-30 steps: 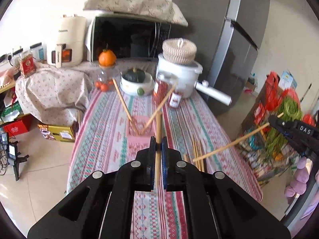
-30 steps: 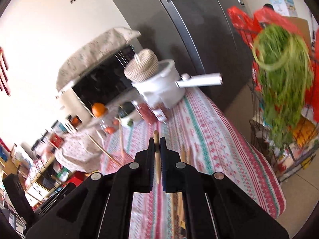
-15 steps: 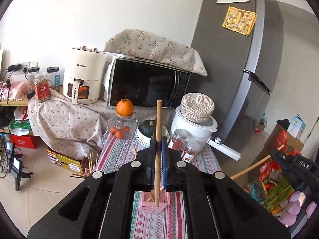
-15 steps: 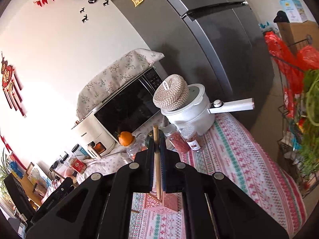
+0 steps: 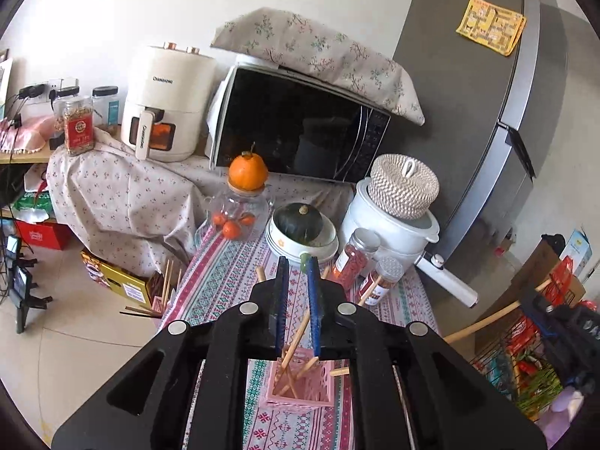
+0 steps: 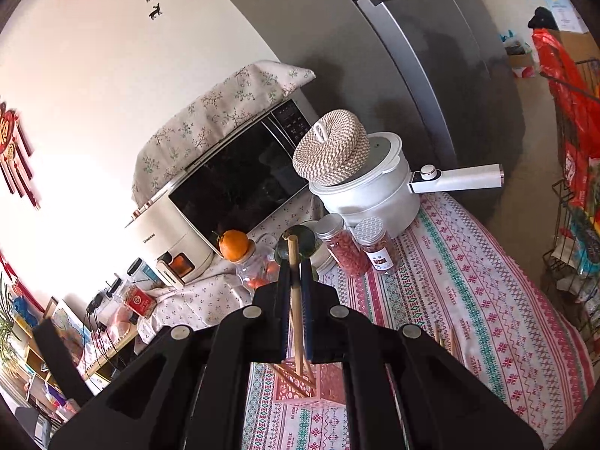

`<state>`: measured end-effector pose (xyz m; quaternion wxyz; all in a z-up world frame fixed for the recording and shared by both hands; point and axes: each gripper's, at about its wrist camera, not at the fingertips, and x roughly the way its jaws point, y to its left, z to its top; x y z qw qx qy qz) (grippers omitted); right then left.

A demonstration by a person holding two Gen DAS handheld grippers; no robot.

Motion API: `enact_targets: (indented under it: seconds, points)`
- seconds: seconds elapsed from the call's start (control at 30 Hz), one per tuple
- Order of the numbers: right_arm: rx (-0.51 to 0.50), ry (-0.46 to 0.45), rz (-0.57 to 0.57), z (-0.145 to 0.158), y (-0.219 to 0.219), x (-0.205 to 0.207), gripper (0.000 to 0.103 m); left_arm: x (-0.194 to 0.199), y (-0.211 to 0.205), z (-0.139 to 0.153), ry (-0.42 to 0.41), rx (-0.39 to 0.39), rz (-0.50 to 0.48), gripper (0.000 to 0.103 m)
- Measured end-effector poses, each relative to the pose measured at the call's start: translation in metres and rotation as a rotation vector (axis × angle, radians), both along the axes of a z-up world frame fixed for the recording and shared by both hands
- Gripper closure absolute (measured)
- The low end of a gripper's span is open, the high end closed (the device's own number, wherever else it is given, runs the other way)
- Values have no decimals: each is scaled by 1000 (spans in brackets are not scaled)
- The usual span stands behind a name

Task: Organize utensils
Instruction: 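Carry both chopsticks to the pink basket and open the left tool to drop its chopstick, then open the right tool over the pink basket to drop its chopstick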

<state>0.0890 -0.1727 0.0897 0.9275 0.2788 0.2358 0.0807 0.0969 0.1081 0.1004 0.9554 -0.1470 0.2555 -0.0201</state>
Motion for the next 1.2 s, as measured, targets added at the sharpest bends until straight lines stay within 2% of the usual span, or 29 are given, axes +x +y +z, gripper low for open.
enact_targets:
  seconds: [0.13, 0.3, 0.33, 0.43, 0.53, 0.67, 0.9, 0.97, 1.2]
  points:
    - [-15, 17, 3, -6, 8, 7, 97, -10, 5, 8, -11, -2, 8, 90]
    - [-26, 33, 9, -20, 19, 21, 97, -9, 7, 0, 21, -10, 14, 90]
    - [-21, 43, 21, -27, 22, 26, 94, -8, 6, -3, 33, -4, 10, 90]
    - [-29, 103, 61, -45, 28, 40, 94, -9, 0, -8, 46, 22, -6, 90]
    - [-78, 100, 51, -46, 30, 37, 93, -14, -8, -8, 43, 55, -28, 88]
    - [-110, 65, 44, -38, 28, 23, 87, -19, -18, -8, 49, 65, -65, 76]
    - [-167, 53, 29, -36, 28, 0, 86, -35, -29, -17, 66, 90, -78, 71]
    - [-196, 53, 24, -38, 31, -7, 76, -39, -32, -20, 75, 102, -78, 67]
    - [-319, 66, -8, -51, 36, -31, 69, -54, -41, -32, 92, 144, -90, 50]
